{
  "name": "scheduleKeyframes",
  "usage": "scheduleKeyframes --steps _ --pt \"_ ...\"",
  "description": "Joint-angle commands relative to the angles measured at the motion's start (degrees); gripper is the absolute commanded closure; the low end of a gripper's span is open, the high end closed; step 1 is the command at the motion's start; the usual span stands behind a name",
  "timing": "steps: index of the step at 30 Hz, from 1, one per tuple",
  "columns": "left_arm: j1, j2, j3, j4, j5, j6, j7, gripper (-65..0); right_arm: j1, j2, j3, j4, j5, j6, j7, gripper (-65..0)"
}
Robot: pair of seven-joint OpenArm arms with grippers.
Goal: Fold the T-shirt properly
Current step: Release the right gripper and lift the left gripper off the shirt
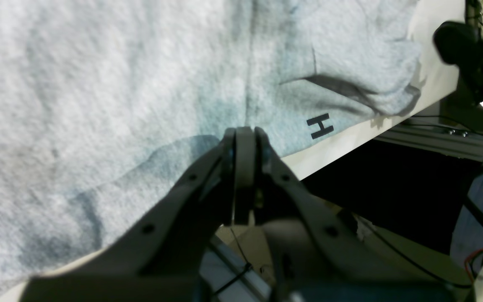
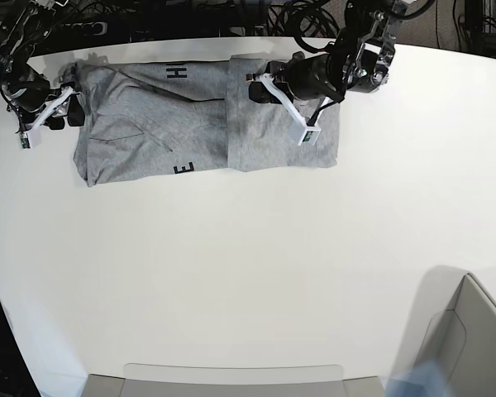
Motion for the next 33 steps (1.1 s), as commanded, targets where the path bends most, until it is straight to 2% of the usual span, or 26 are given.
scheduleKeyframes --steps 1,7,11,15,21,28,33 --pt "-0.13 0.06 0.00 1.05 -0.99 -0.13 -0.43 0.0 0.76 0.98 0.32 0.26 1.34 0.76 1.31 -29.5" --pt "-0.05 0.24 0.09 1.05 -0.99 -0.13 -0.43 0.0 1.73 1.25 3.66 -6.86 7.15 0.76 1.31 -29.5" --pt "0.04 0.33 0.09 1.05 -0.99 -0.13 -0.43 0.0 2.61 2.39 3.58 -13.36 7.59 0.76 1.31 -29.5" --pt "-0.22 0.33 0.09 1.05 -0.82 -0.04 -0.43 0.0 2.78 2.21 3.31 -15.82 7.67 0.76 0.96 -29.5" --pt "-0.40 0.33 0.09 0.96 -0.73 -0.04 -0.43 0.0 3.05 1.78 0.06 -16.88 7.76 0.76 -2.82 -29.5" --pt "-0.40 0.33 0.09 0.96 -0.73 -0.04 -0.43 0.0 2.96 -0.86 -4.25 -16.18 8.29 0.76 -3.26 -29.5" --pt "-0.40 0.24 0.09 0.87 -0.73 -0.04 -0.43 0.0 2.78 -1.30 -7.94 -16.35 10.31 0.76 -3.08 -29.3"
